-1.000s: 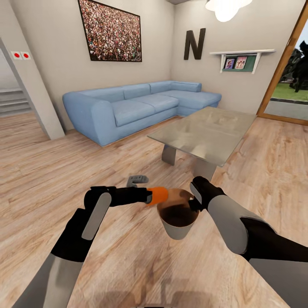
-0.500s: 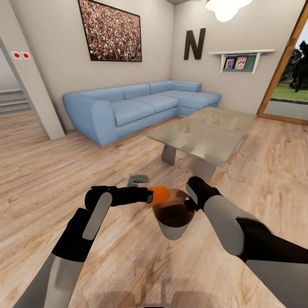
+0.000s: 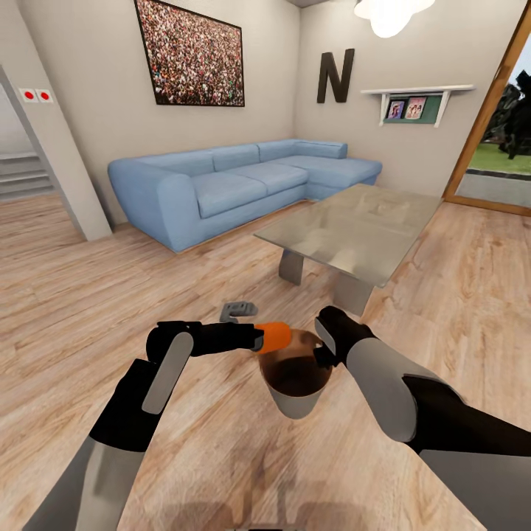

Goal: Put the three can of soda from the living room inside the tash can in the kitchen.

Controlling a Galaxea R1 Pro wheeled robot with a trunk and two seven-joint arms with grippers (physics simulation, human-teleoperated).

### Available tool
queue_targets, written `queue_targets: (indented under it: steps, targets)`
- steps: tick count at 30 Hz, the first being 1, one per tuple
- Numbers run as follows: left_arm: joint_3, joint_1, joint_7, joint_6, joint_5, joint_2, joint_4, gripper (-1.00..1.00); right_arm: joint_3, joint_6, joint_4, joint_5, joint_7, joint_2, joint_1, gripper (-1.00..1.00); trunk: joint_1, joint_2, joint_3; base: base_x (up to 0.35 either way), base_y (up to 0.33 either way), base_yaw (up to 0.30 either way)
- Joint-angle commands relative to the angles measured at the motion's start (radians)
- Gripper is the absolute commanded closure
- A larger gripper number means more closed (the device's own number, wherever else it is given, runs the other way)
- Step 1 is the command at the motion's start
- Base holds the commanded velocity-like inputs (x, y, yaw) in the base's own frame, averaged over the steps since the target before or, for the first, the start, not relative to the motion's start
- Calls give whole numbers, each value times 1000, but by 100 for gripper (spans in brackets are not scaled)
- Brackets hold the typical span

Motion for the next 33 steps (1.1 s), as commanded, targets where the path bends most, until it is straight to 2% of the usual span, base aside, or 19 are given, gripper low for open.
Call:
queue_targets:
  steps: [1,3,4,33]
  targets:
    - [0,0,1,0,-1,0,0,100,-7,-2,0,-17,3,0,-1,100,0,0,0,0,0,0]
    - [0,0,1,0,-1,0,0,100,-7,-2,2,-17,3,0,-1,100,0,0,0,0,0,0]
    - [0,0,1,0,-1,0,0,-100,-6,-2,3,-17,3,0,-1,100,0,0,0,0,0,0]
    - [0,0,2,0,-5,4,0,-100,-7,-4,17,-17,7,0,-1,100,0,0,0,0,0,0]
